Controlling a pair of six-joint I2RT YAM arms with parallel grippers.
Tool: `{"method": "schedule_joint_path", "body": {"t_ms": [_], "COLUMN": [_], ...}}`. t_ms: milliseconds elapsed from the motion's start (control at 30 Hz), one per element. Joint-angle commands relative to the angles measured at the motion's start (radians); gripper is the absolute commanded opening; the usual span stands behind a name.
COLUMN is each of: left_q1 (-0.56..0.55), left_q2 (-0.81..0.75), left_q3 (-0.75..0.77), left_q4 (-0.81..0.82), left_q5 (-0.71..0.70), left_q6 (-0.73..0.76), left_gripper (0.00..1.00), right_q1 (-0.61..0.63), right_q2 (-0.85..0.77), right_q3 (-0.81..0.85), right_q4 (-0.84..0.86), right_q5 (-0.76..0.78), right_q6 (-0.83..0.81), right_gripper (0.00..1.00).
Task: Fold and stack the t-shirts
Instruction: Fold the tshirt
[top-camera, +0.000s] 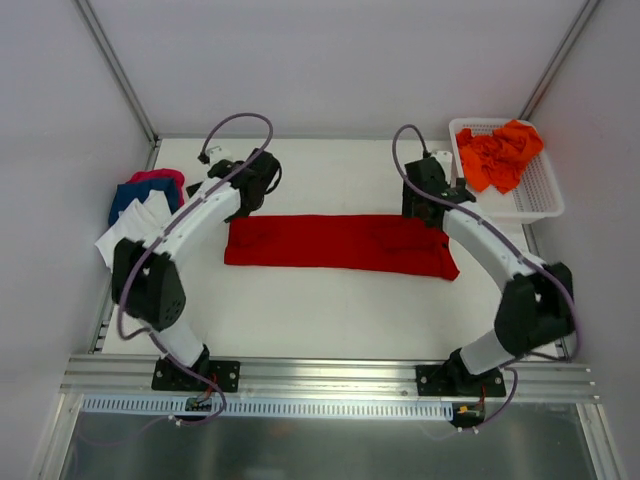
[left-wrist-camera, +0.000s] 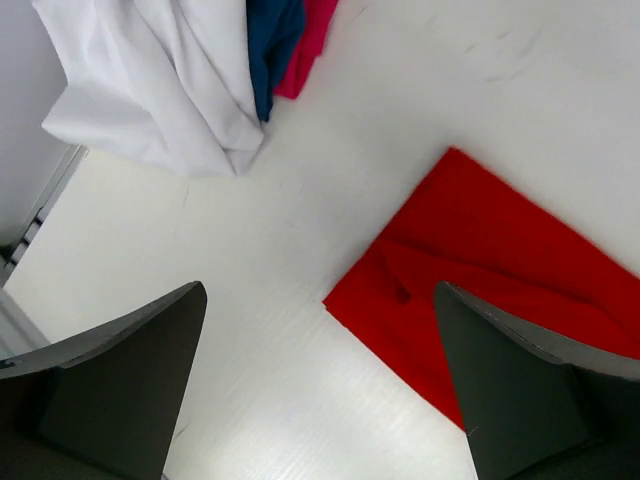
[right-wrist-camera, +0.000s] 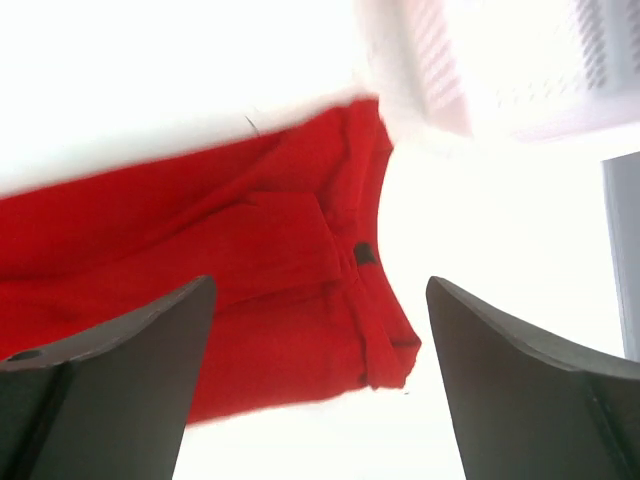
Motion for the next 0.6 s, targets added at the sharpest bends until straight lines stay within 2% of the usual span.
{"method": "schedule_joint_path", "body": {"t_ms": [0,67,167,200,233,267,300,333,467,567], "left_q1": [-0.11,-0.182,-0.206,-0.207,-0.21,-0.21,-0.21,-0.21,-0.209,-0.201], "left_q2": [-0.205,-0.268,-0.27,-0.239,-0.219,-0.201,-0.179,-0.141,-0.023,0.069], "left_q3": [-0.006,-0.04,-0.059,-0.062,-0.077,-0.085,-0.091,-0.098,-0.076,-0.034], "left_q4": [-0.026,-0.023,-0.017,-0.017,-0.017,-0.019,-0.02,-0.019,0.013,0.094], "left_q5": [-0.131,-0.128,-0.029,-0.017,-0.016,-0.016,-0.013,-0.007,0.018,0.07], "left_q6": [-0.047,-0.057,-0.054,-0.054,-0.06,-0.08,-0.094,-0.108,-0.113,-0.013], "left_gripper": [0.99,0.99,0.95,0.78,0.63,0.41,0.15,0.0,0.0,0.0], "right_q1": [0.04,0.089,0.122,0.132,0.14,0.148,0.154,0.165,0.195,0.229], "right_q2": [-0.273,-0.336,-0.396,-0.403,-0.409,-0.409,-0.407,-0.398,-0.392,-0.427], "right_q3": [-0.037,-0.072,-0.111,-0.125,-0.161,-0.181,-0.2,-0.215,-0.284,-0.322], "right_q4": [0.066,0.052,0.013,0.011,0.017,0.022,0.029,0.034,0.026,0.019], "right_q5": [-0.029,-0.067,-0.177,-0.205,-0.216,-0.213,-0.215,-0.207,-0.192,-0.181], "right_q6": [-0.033,-0.059,-0.033,-0.014,0.018,0.032,0.037,0.04,0.083,0.114], "right_gripper": [0.9,0.87,0.74,0.37,0.13,0.0,0.01,0.0,0.0,0.01]}}
